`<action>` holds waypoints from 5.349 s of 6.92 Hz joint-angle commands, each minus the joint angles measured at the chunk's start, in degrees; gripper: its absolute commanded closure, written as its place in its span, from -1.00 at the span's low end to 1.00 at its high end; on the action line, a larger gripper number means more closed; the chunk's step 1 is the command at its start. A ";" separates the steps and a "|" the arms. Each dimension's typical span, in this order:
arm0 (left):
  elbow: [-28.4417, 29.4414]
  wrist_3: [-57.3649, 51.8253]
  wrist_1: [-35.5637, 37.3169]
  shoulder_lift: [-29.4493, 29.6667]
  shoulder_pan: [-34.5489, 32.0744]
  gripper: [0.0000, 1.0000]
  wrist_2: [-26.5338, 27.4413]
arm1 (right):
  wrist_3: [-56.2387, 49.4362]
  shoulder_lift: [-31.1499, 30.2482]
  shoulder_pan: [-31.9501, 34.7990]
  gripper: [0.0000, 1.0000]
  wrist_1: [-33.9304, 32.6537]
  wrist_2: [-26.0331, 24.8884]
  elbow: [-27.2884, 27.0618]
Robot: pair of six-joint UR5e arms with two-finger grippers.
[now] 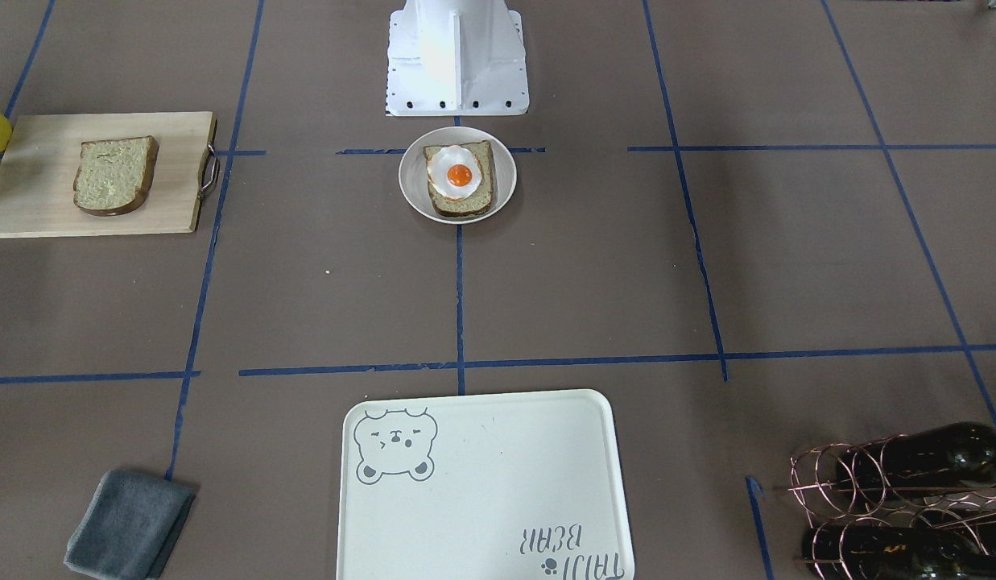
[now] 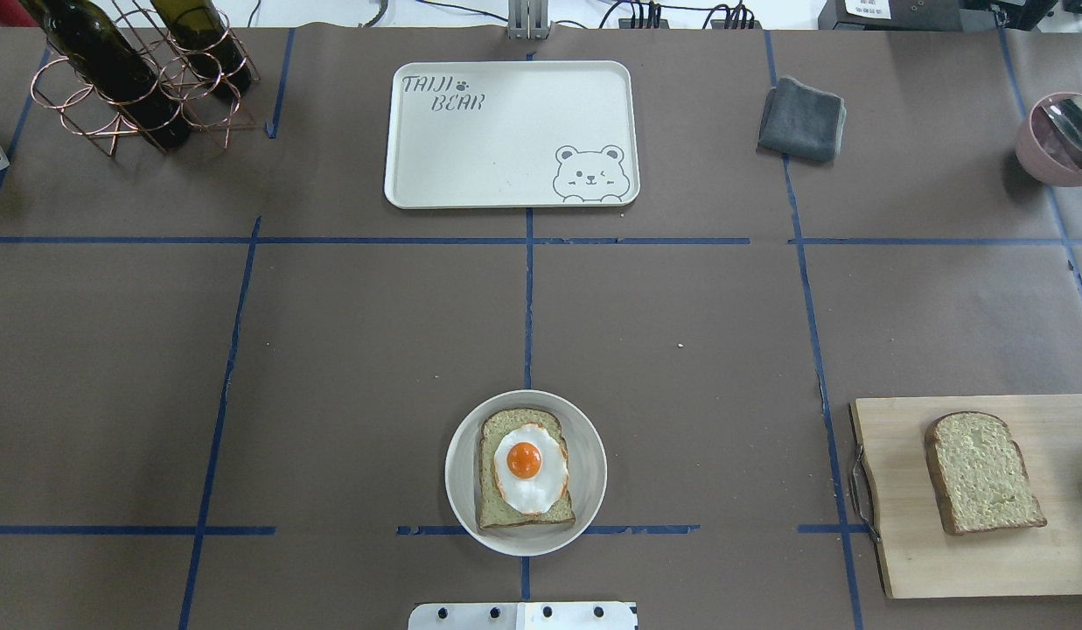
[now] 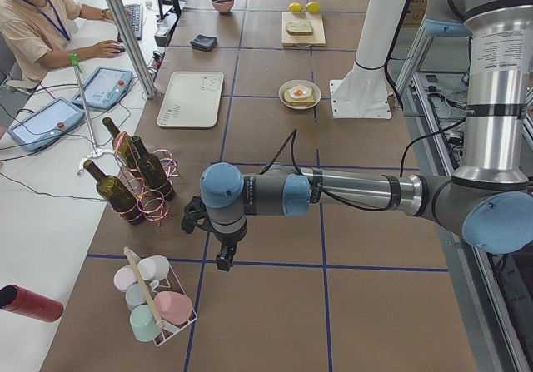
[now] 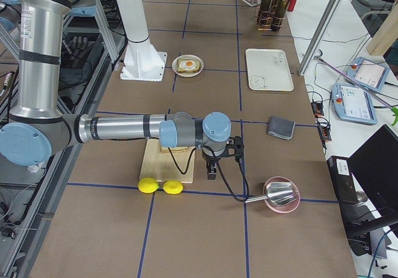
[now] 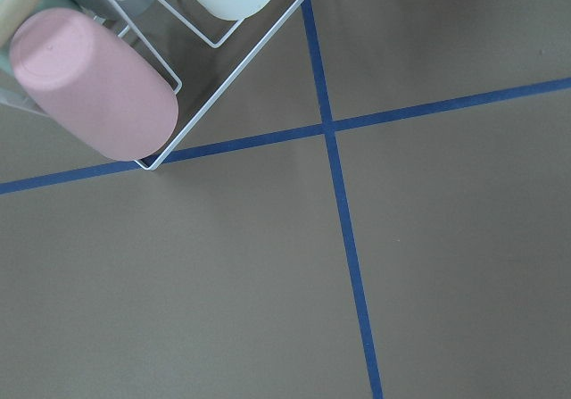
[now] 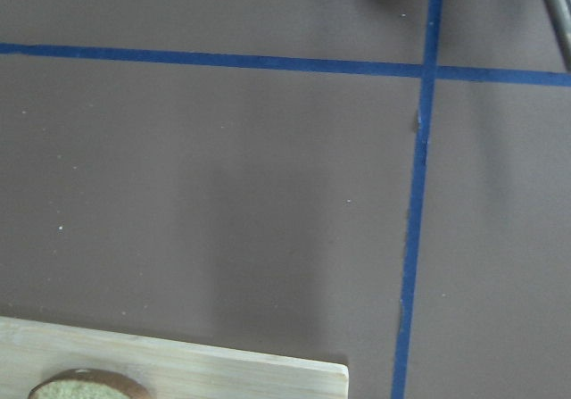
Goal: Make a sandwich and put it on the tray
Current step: 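Move the right gripper toward the bread slice on the wooden board, then lower the right gripper and grasp the bread slice's edge, then lift the bread slice and carry it over the egg plate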
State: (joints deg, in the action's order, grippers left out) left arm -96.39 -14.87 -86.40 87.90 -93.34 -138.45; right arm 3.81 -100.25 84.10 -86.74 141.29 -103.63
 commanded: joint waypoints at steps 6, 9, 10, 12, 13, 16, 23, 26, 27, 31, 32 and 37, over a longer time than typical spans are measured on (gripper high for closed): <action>0.15 0.55 -10.10 -2.21 0.70 -1.00 -6.66 | 37.62 -16.03 -26.08 -1.00 40.91 -7.26 -1.25; 0.15 0.55 -10.19 -2.21 0.79 -1.00 -6.66 | 51.11 -15.42 -35.30 -0.75 56.06 -12.25 4.13; 0.06 0.55 -10.19 -2.21 0.79 -1.00 -6.66 | 51.82 -15.42 -35.32 -0.52 56.50 -12.09 4.13; -0.03 0.55 -10.19 -2.12 0.79 -1.00 -6.66 | 53.67 -15.42 -36.02 -0.11 56.68 -11.74 4.22; -0.11 0.55 -10.19 -2.12 0.79 -1.00 -6.66 | 53.67 -15.42 -36.64 -0.10 56.95 -11.83 4.22; -0.03 0.55 -10.19 -2.20 0.79 -1.00 -6.66 | 53.93 -15.33 -37.61 -0.09 59.13 -11.74 5.88; 0.15 0.55 -10.19 -2.21 0.79 -1.00 -6.66 | 56.31 -14.98 -39.19 1.00 63.98 -11.04 6.24; 0.06 0.55 -10.19 -2.12 0.79 -1.00 -6.66 | 57.79 -14.98 -38.93 1.00 71.17 -7.00 5.72; -0.11 0.55 -10.19 -2.12 0.70 -1.00 -6.66 | 63.98 -12.28 -39.10 1.00 72.32 -5.60 4.24; -0.20 0.55 -10.19 -2.12 0.70 -1.00 -6.66 | 83.43 11.06 -48.28 1.00 67.10 -13.17 2.99; -0.29 0.55 -10.19 -2.03 0.70 -1.00 -6.66 | 85.29 18.61 -52.94 1.00 59.57 -19.24 2.82; -0.11 0.55 -10.19 -1.50 0.70 -1.00 -6.66 | 87.33 34.68 -63.63 1.00 37.37 -27.31 2.73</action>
State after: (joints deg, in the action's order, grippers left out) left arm -96.54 -14.33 -96.59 86.30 -92.64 -145.11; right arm 91.06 -66.03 20.61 -47.07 112.67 -100.59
